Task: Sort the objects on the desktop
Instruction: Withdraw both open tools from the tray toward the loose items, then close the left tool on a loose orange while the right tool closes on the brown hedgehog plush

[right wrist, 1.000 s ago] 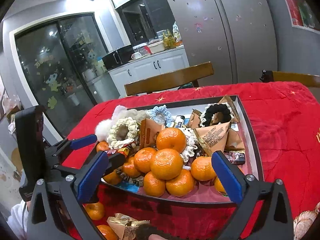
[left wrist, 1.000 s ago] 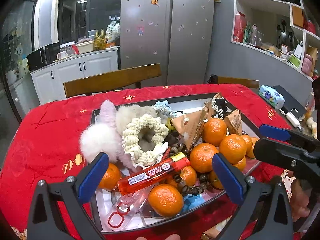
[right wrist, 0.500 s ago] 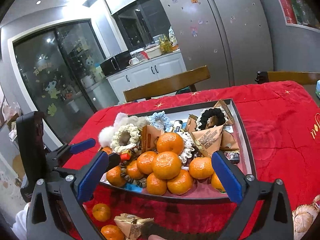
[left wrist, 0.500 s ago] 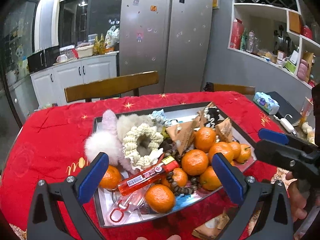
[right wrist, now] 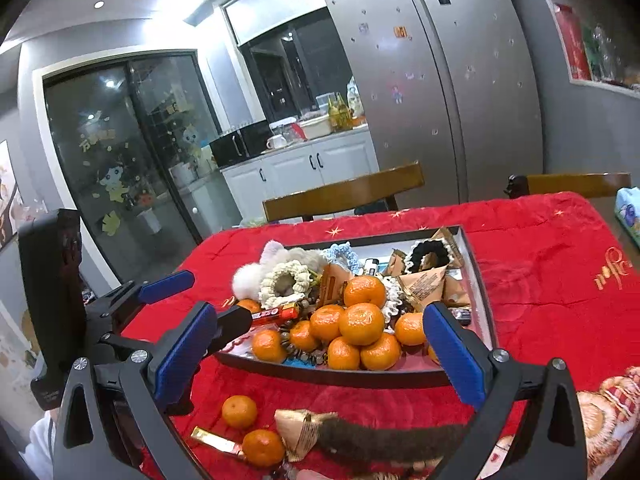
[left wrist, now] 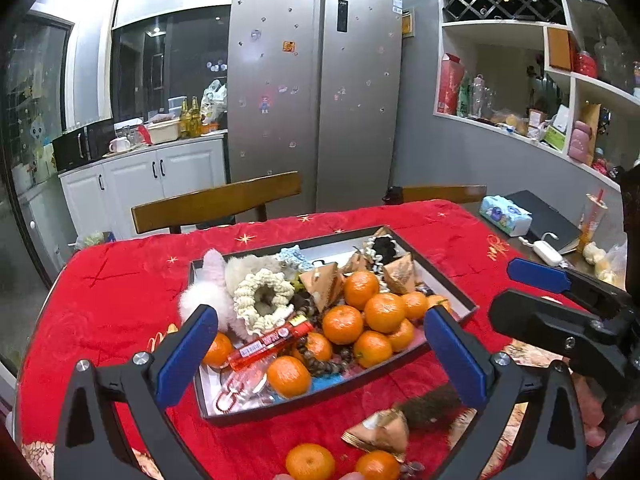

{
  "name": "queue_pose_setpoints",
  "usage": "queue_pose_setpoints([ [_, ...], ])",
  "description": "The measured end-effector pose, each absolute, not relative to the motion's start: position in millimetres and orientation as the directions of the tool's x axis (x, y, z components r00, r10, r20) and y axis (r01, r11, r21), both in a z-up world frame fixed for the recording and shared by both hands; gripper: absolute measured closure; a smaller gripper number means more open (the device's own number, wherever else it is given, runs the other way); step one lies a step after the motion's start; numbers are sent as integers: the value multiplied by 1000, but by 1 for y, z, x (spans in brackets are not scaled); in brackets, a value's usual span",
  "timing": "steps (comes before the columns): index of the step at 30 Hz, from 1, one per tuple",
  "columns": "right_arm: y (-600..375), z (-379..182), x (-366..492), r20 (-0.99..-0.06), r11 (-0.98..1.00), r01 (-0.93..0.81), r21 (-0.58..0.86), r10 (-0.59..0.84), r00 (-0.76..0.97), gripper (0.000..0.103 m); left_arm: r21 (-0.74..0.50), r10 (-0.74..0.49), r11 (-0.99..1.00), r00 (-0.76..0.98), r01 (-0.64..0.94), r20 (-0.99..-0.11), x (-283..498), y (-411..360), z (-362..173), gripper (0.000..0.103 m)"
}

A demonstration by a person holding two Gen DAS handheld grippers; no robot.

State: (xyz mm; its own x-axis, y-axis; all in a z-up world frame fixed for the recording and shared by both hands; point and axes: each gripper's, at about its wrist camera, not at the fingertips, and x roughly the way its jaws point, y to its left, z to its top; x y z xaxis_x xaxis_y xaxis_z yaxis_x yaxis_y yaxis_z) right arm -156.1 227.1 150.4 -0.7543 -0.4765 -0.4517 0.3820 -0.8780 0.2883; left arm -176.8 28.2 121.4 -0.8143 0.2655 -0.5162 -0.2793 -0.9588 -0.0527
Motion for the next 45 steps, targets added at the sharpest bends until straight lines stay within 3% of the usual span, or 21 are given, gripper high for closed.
queue_pose_setpoints([
  [10,245,167,-114,-426,-893,366,261,-446,-787,0,9,218,-967,-847,-254,-485,-131,17,143,0],
  [18,245,167,-94,-423,-901,370,228,-434,-796,0,-17,229,-967,-842,-253,-488,-112,6,137,0],
  [37,237,92,-117,-577,-917,324,231,-397,-714,0,-16,193,-969,-709,-248,-678,-148,15,41,0],
  [45,248,62,-137,-645,-923,278,268,-386,-660,0,-13,167,-974,-678,-226,-716,-163,10,17,0],
])
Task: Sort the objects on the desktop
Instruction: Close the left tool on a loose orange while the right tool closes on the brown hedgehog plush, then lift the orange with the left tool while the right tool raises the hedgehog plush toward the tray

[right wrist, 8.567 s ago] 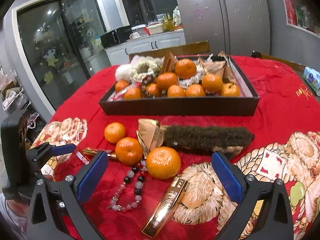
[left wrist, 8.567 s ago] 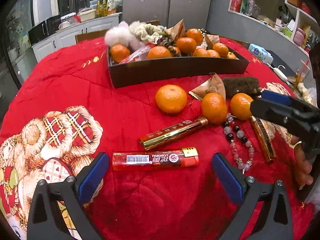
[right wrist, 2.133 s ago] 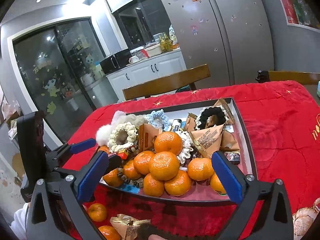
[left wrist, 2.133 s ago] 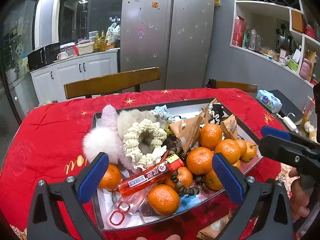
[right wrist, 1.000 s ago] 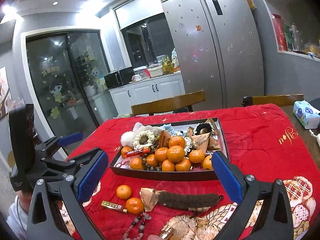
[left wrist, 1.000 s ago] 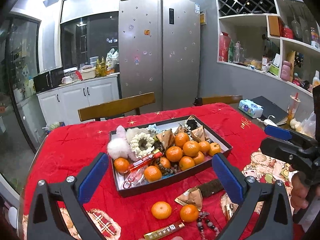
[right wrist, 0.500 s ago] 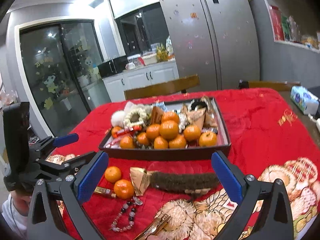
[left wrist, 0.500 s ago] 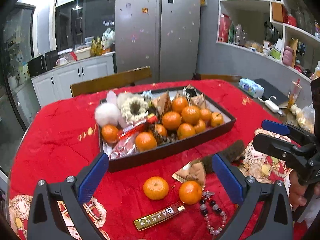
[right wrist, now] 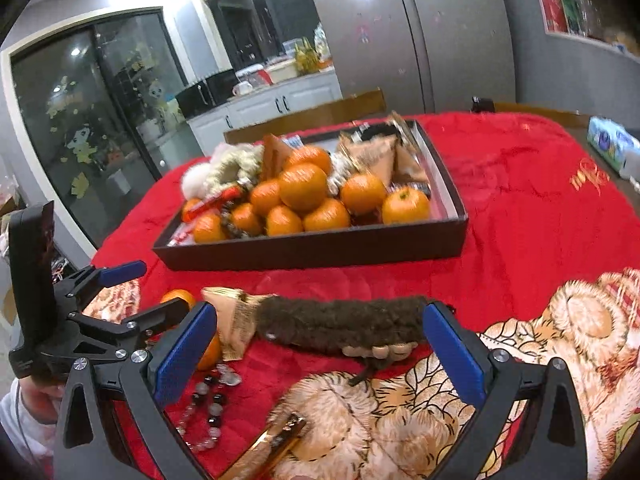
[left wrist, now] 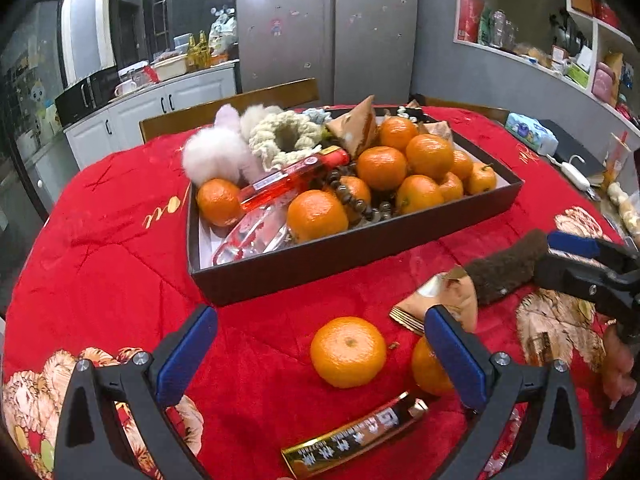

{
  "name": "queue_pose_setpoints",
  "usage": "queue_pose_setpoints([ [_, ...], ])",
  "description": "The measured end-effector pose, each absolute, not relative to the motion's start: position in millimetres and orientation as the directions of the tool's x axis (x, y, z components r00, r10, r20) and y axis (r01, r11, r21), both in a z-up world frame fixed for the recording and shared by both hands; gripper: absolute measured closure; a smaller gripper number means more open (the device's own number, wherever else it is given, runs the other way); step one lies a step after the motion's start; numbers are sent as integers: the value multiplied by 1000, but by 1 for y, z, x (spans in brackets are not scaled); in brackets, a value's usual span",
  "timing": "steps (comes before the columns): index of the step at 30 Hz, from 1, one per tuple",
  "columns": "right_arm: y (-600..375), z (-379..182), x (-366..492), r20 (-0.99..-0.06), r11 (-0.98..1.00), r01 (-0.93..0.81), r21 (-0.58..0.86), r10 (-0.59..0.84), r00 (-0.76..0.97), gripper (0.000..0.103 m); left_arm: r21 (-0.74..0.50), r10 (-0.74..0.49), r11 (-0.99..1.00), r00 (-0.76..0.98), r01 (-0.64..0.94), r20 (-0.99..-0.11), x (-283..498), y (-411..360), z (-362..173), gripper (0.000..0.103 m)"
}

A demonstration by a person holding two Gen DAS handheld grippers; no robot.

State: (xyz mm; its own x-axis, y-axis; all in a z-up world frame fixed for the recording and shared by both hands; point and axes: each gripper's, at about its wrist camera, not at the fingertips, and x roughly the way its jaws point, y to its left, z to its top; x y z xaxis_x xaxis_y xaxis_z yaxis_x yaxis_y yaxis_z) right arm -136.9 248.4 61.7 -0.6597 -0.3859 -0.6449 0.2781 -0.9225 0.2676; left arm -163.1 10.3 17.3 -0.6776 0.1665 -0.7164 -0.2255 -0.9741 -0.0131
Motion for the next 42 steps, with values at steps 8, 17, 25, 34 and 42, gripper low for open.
queue_pose_setpoints([
  [8,245,47,-148,-683,-942,248,225,-334,-649,0,-47,152,-982,-630,-181,-762,-181,-4,1,0],
  [17,252,33,-167,-733,-948,169,271,-317,-602,0,-100,184,-980,-600,-170,-779,-186,-10,-5,0],
  [25,248,36,-176,-718,-946,147,290,-317,-619,15,-81,180,-979,-599,-189,-780,-185,-8,-3,0],
  [34,248,37,-171,-677,-911,204,359,-404,-615,49,-7,143,-976,-614,-218,-776,-183,3,0,35],
  [42,249,47,-160,-634,-900,236,366,-427,-645,66,-21,183,-966,-622,-259,-761,-184,5,7,65],
])
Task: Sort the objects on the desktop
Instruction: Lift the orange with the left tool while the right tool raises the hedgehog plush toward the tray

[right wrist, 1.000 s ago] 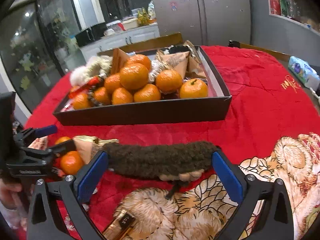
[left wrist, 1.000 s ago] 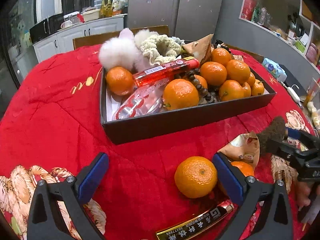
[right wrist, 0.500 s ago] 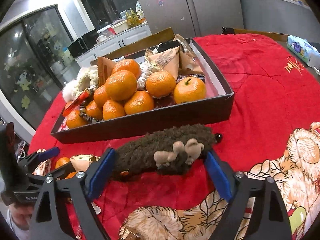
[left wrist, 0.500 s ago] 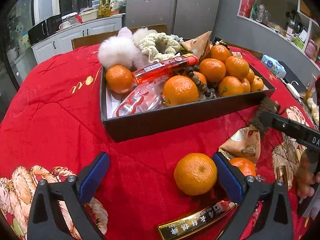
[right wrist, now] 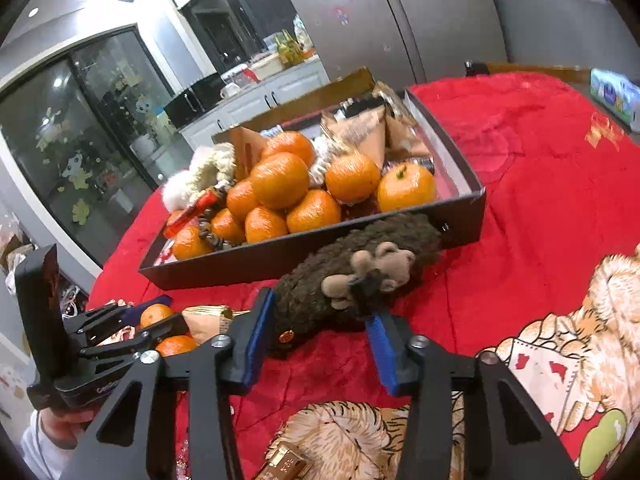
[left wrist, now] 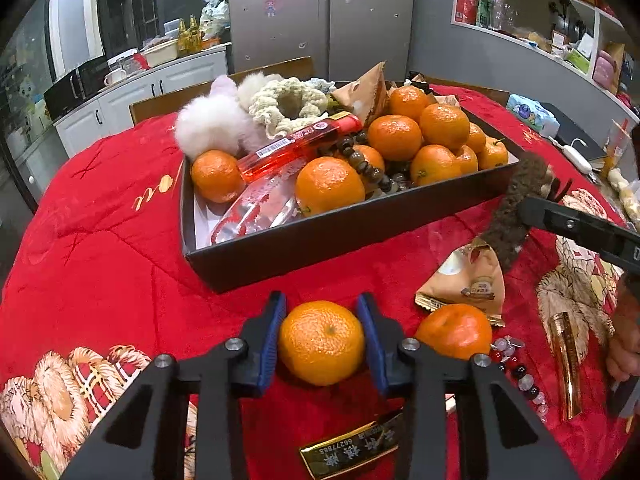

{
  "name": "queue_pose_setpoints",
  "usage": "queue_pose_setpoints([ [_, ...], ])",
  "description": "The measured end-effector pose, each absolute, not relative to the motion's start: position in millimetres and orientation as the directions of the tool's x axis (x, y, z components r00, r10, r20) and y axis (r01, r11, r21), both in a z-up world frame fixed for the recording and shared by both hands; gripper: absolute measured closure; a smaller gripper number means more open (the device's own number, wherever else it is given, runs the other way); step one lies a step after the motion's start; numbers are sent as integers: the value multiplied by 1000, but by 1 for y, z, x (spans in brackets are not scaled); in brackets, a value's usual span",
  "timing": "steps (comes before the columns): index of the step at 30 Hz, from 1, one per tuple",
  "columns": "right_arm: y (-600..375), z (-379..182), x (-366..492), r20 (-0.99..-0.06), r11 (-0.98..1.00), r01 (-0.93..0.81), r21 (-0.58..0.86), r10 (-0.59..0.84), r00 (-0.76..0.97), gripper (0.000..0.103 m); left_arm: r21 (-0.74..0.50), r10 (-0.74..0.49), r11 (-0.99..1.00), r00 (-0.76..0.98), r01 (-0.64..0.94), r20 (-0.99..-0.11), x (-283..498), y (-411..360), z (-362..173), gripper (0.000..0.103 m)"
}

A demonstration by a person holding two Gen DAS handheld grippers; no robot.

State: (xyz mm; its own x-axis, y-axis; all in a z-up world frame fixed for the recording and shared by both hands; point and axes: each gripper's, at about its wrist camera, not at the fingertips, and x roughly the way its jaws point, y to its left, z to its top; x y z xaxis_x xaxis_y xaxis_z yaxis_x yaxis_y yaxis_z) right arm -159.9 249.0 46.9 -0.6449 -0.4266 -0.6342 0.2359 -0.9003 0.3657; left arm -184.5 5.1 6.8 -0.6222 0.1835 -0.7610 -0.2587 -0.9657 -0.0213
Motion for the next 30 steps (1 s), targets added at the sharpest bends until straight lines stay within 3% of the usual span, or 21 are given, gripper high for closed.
queue_pose_setpoints([
  [3,243,56,-151,-613,-911,271,311,-410,-676,73,-42,198,-966,-622,-256,-758,-189,0,8,65],
  [4,240,59,-148,-608,-912,281,300,-410,-680,79,-46,201,-966,-624,-256,-755,-182,-1,3,65],
  [5,239,61,-145,-599,-911,291,292,-412,-686,93,-48,203,-965,-625,-256,-753,-181,-1,4,65],
  [14,248,59,-147,-621,-910,264,320,-412,-667,95,-48,211,-963,-628,-267,-749,-176,10,8,65],
  [23,262,40,-163,-629,-856,198,478,-491,-603,76,-52,203,-967,-624,-251,-754,-166,15,5,65],
  [26,255,44,-165,-628,-855,202,478,-494,-601,59,-48,202,-966,-621,-255,-757,-169,16,2,65],
  [28,252,45,-166,-618,-844,203,497,-508,-600,42,-49,203,-966,-621,-256,-757,-170,16,2,65],
  [30,247,46,-167,-623,-837,205,507,-520,-584,36,-53,206,-965,-619,-257,-758,-174,16,2,65],
])
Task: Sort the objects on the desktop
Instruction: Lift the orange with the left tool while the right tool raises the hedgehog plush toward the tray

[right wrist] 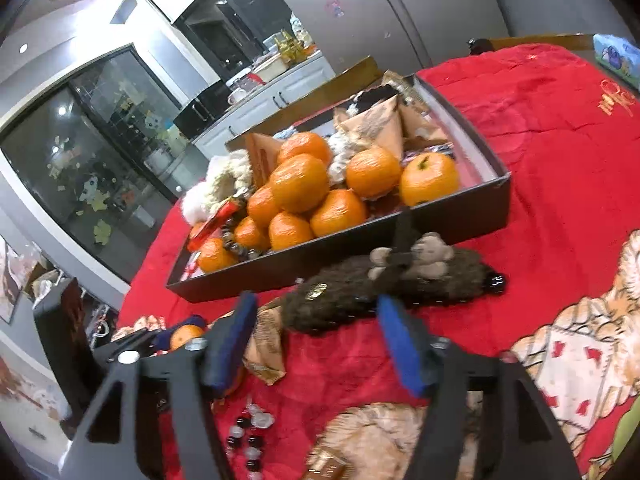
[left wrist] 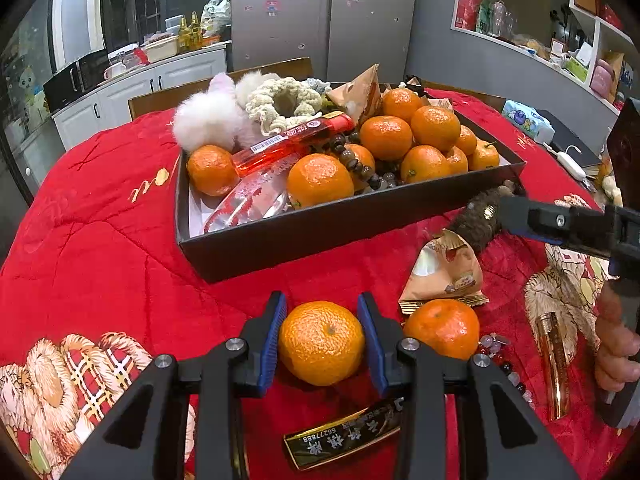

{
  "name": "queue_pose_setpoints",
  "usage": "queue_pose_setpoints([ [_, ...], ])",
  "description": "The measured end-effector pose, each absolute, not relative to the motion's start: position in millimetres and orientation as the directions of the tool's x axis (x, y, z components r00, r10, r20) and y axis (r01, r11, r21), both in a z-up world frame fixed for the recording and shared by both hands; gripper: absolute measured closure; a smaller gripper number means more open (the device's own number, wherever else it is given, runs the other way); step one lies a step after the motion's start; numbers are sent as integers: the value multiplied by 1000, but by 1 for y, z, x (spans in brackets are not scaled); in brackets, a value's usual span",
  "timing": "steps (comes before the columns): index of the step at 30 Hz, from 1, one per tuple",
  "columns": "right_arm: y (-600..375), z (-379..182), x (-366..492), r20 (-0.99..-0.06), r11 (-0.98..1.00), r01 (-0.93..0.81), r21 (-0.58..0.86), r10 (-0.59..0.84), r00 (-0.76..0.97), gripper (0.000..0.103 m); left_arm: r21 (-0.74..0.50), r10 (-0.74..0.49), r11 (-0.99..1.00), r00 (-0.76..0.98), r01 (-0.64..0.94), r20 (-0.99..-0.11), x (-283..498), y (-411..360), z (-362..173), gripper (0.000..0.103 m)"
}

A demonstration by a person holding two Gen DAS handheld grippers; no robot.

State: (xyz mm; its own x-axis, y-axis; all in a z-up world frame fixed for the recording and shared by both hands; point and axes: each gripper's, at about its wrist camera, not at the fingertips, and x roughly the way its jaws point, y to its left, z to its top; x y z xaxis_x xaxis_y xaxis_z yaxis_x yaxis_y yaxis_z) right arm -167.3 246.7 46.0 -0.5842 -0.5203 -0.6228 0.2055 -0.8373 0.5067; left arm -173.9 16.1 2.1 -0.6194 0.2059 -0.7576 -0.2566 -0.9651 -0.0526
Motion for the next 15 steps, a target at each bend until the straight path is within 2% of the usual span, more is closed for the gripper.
queue_pose_setpoints([
  [6,253,42,-163,-662,-834,114,541,-505,-554,36,-49,207,-964,-618,-263,-759,-176,11,2,65],
  [9,264,34,-164,-650,-788,32,614,-528,-547,36,-45,206,-963,-618,-265,-759,-174,9,3,65],
  [12,268,34,-170,-642,-783,9,622,-516,-566,36,-41,203,-963,-619,-266,-759,-169,11,1,65],
  [14,265,35,-174,-658,-801,-9,599,-486,-576,41,-42,205,-963,-619,-267,-758,-168,11,1,65],
  [15,263,36,-175,-669,-813,-22,581,-463,-582,51,-42,205,-963,-619,-267,-758,-168,11,0,65],
])
